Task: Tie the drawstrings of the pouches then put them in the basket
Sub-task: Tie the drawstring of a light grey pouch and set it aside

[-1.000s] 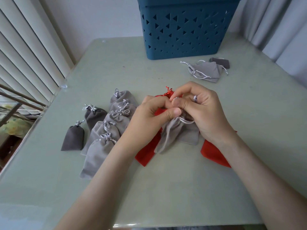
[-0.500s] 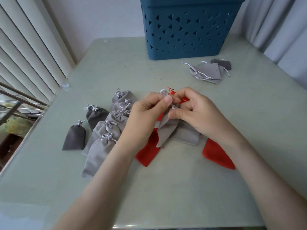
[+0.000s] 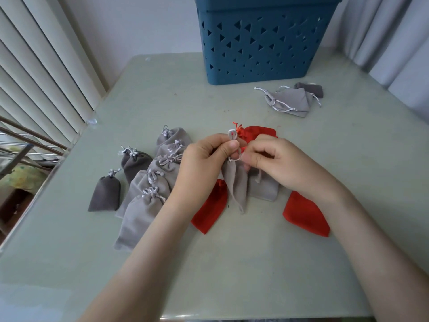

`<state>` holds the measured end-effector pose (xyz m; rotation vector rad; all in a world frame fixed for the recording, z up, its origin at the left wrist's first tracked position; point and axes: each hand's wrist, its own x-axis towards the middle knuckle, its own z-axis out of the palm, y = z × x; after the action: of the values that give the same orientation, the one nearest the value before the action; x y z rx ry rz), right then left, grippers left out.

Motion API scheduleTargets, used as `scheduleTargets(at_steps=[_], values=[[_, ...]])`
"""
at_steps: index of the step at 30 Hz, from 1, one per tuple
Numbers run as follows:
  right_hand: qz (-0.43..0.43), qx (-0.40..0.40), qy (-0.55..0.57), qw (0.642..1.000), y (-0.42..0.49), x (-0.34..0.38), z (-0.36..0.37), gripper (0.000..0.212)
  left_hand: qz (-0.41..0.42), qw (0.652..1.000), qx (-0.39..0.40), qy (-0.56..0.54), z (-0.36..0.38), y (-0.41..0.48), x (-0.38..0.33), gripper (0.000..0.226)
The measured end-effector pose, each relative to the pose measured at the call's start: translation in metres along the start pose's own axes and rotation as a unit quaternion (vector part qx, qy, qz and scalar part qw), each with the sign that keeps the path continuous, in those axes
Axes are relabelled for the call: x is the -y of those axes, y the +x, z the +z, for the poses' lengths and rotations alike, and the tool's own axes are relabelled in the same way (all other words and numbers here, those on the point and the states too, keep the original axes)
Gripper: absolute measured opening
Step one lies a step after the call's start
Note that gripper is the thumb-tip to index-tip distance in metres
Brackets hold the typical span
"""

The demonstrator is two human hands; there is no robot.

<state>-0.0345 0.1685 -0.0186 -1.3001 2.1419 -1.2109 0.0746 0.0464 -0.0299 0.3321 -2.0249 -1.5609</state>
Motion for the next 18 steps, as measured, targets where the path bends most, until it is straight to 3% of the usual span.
scheduleTargets(at_steps=[4, 9, 13, 18], values=[[0.066, -0.033, 0.162, 0.984, 0.001, 0.000, -0.002, 0.036, -0.029, 0.999, -0.024, 0.000, 0.001, 0.000, 0.002, 0.007], [0.071, -0.058, 0.364, 0.927, 0.004, 0.000, 0.009, 0.027, -0.043, 0.997, -0.043, 0.037, 0.002, 0.000, 0.003, 0.015], [-0.024, -0.018, 0.293, 0.956, 0.002, 0.000, 0.018, 0.018, -0.035, 0.996, -0.046, 0.066, 0.000, 0.000, 0.004, 0.022], [-0.037, -0.056, 0.212, 0.975, 0.002, 0.006, 0.024, 0.024, -0.028, 0.991, -0.039, 0.122, 0.001, -0.003, 0.001, 0.022]])
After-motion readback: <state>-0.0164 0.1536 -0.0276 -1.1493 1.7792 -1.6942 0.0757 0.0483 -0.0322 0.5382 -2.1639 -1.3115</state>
